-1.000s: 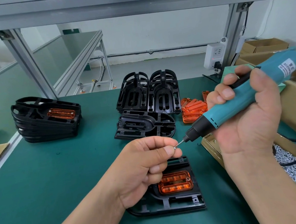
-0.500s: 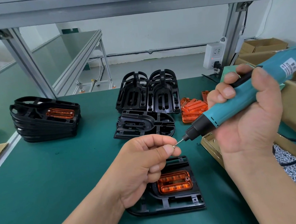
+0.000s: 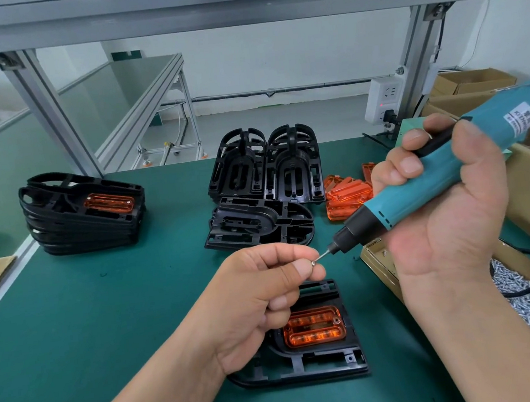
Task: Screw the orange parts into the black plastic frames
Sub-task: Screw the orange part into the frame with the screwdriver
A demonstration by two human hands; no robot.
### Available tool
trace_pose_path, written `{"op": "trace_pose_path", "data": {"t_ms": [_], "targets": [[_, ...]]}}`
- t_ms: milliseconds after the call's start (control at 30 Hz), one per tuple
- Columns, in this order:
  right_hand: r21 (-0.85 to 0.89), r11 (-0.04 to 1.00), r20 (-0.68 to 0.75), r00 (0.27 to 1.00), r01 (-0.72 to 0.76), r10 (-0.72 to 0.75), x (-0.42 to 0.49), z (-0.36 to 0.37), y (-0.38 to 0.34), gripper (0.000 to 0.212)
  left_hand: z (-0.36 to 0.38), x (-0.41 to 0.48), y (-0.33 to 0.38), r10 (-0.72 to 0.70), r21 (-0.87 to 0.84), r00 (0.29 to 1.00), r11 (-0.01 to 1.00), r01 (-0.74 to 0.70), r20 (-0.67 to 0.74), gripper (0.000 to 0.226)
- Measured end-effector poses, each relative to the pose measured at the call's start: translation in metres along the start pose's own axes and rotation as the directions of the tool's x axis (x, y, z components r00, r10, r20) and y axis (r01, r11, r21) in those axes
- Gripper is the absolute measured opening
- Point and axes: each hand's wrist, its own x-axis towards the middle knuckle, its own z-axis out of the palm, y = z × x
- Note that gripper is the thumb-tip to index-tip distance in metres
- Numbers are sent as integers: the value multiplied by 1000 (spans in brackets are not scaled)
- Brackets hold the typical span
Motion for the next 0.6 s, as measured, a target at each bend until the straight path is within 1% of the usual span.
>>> {"op": "trace_pose_path", "data": {"t_ms": [600], "targets": [[-10,1000,-6,1000,6,-6,-1,-1,2,19,1,0,0,-26,-52,999,998,27,20,15]]}}
